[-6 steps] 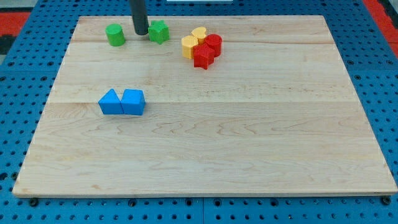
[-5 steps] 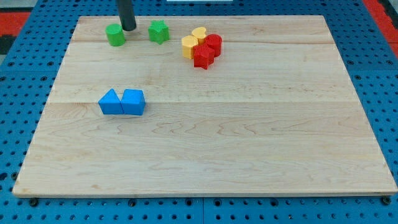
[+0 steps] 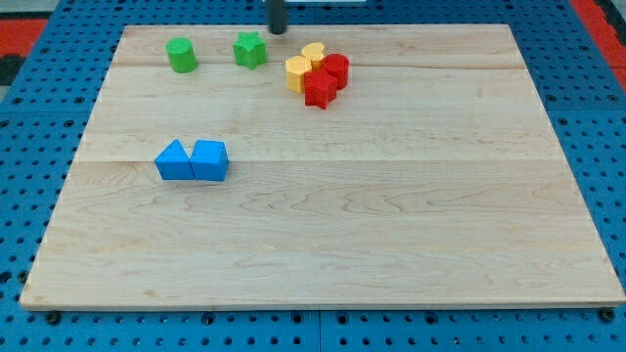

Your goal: Move the green blocks close to the blue blocks

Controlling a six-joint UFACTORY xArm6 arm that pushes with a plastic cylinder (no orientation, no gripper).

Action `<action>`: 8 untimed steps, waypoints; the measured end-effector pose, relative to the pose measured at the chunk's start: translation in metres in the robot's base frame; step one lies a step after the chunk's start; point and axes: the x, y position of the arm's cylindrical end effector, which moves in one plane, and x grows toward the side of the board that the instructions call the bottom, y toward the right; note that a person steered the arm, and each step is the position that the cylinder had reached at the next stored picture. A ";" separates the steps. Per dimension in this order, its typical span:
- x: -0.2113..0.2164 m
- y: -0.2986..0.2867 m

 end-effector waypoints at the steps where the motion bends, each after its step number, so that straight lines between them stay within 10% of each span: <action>1: 0.001 0.013; 8: 0.012 -0.195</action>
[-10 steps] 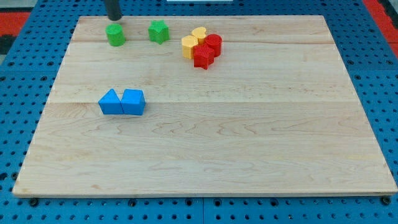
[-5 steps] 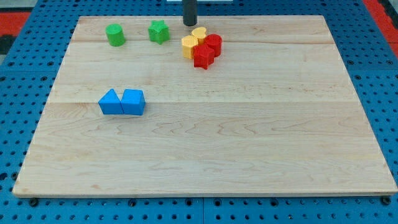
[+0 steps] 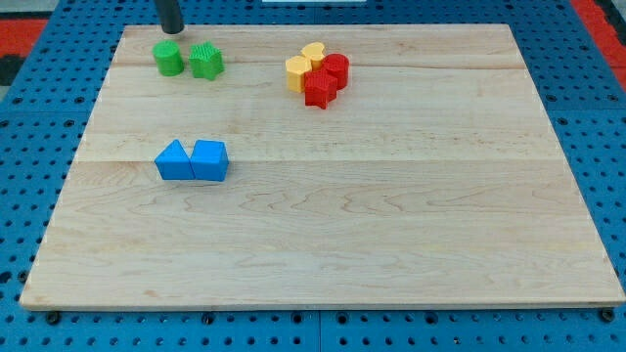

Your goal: Move the green blocks close to the blue blocks

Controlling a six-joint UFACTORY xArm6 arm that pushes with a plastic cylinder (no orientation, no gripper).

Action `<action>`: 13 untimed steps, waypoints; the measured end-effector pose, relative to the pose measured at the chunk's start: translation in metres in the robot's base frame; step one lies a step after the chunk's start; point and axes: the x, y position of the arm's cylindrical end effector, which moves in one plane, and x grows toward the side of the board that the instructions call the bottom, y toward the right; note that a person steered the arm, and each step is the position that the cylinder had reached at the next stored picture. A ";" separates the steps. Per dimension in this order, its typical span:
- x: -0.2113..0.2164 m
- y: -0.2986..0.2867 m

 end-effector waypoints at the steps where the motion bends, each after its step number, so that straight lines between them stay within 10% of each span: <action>1: 0.039 0.006; 5: 0.129 0.062; 7: 0.075 0.026; 13: 0.099 -0.046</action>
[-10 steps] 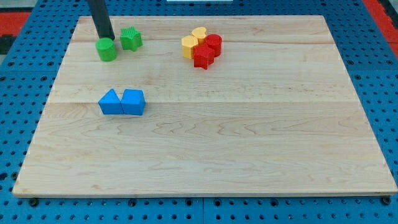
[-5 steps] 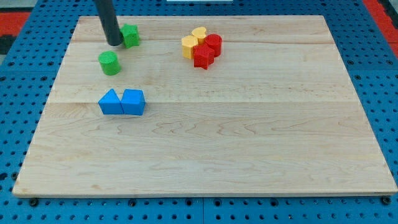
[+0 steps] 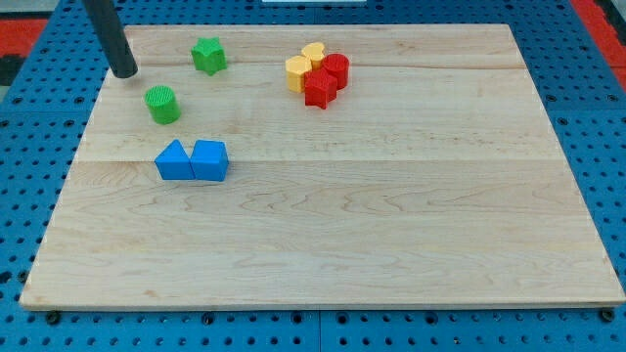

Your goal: Move the green blocks close to the blue blocks

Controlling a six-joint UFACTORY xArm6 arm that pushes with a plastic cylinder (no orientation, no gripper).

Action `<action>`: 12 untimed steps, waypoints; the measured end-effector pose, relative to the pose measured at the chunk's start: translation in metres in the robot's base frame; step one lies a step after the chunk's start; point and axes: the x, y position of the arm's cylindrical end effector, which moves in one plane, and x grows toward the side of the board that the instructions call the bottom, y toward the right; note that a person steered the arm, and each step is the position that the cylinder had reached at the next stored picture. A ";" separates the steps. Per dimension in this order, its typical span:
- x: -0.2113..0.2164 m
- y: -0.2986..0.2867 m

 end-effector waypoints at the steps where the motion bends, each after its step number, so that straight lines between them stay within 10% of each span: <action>1: 0.037 0.021; 5: 0.012 -0.045; 8: 0.091 0.076; 12: -0.076 0.098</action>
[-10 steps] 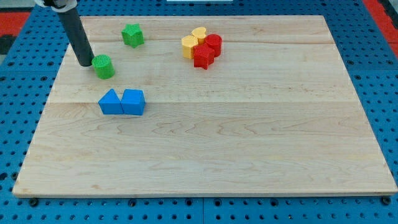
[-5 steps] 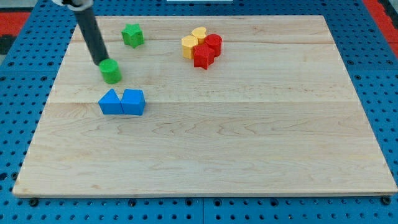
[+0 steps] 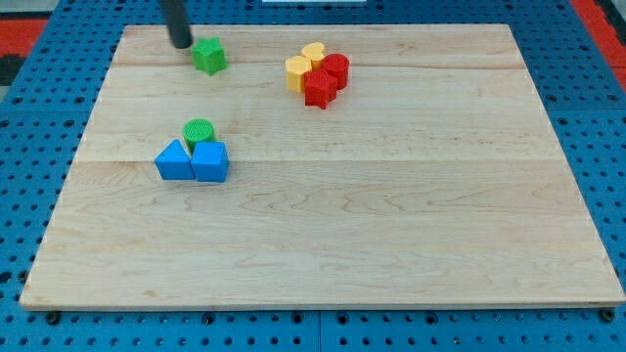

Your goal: Move the green blocks close to the blue blocks

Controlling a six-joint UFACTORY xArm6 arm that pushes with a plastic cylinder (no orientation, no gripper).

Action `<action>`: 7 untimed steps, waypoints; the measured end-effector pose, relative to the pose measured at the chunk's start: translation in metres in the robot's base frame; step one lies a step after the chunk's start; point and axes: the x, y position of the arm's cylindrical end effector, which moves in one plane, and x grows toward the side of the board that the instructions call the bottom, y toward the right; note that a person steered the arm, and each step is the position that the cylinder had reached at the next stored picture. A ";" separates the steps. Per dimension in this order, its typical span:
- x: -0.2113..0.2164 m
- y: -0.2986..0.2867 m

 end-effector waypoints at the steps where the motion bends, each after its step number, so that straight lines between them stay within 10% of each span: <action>1: 0.057 0.013; 7: 0.167 0.059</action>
